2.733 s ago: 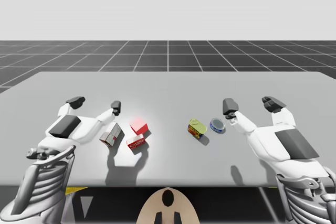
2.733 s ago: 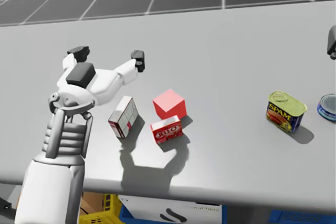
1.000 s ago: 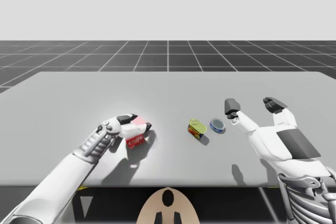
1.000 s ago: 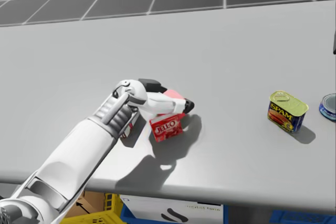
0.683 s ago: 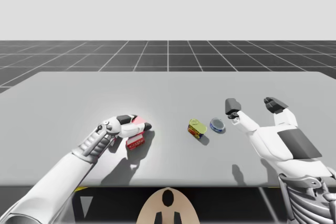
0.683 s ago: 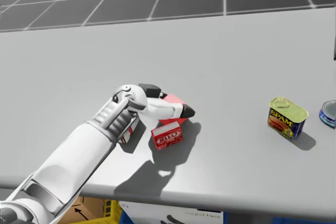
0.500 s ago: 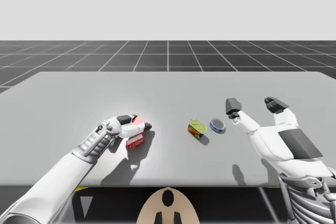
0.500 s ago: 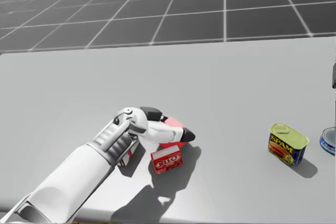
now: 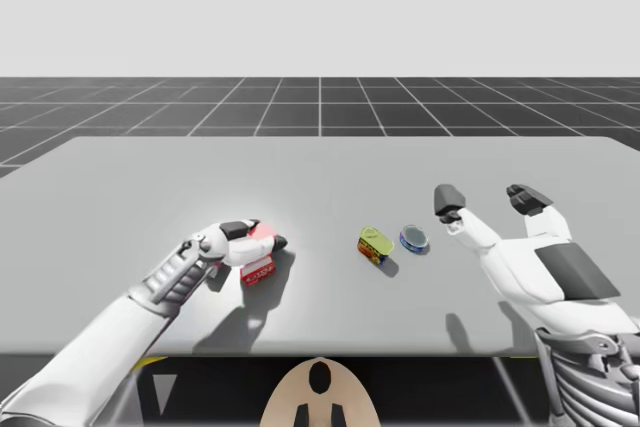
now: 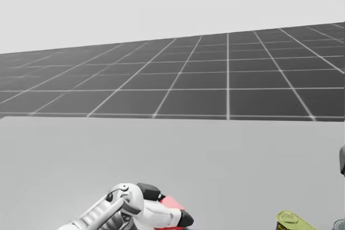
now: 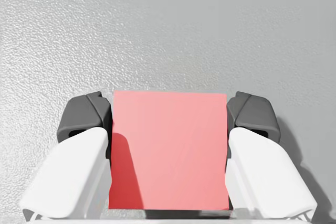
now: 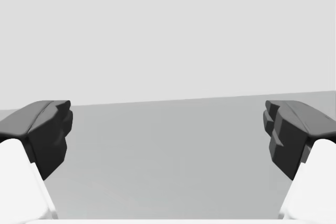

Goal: Find the red cube and pick it up.

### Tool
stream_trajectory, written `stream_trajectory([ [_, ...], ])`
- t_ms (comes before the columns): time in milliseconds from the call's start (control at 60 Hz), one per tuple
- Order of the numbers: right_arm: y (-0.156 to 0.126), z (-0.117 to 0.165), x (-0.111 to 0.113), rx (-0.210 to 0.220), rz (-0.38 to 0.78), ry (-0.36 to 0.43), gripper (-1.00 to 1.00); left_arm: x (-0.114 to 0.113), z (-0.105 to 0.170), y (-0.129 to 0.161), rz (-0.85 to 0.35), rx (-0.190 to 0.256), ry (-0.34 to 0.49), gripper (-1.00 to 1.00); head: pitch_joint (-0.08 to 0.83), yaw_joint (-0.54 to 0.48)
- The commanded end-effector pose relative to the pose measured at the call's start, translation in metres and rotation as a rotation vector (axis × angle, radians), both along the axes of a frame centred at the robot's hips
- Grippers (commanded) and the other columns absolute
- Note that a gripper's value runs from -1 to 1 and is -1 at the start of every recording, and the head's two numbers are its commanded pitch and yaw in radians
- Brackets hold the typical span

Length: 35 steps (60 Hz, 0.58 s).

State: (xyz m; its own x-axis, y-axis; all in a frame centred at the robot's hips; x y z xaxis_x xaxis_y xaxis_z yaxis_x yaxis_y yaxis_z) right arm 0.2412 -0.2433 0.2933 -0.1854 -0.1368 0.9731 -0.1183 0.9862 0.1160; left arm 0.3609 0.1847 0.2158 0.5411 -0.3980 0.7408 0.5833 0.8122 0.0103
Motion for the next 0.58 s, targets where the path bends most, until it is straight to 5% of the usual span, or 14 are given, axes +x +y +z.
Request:
stream_trajectory([
  [17, -0.002, 0.0, 0.001, 0.016, 0.0, 0.003, -1.0, 0.0, 0.033, 0.008, 0.109, 0.127, -0.014, 1.0, 0.217, 0.22],
  [583, -0.011, 0.0, 0.0, 0.021, 0.054, -0.034, -1.0, -0.026, 0.199, 0.013, 0.159, 0.048, -0.419, 1.0, 0.19, 0.23],
])
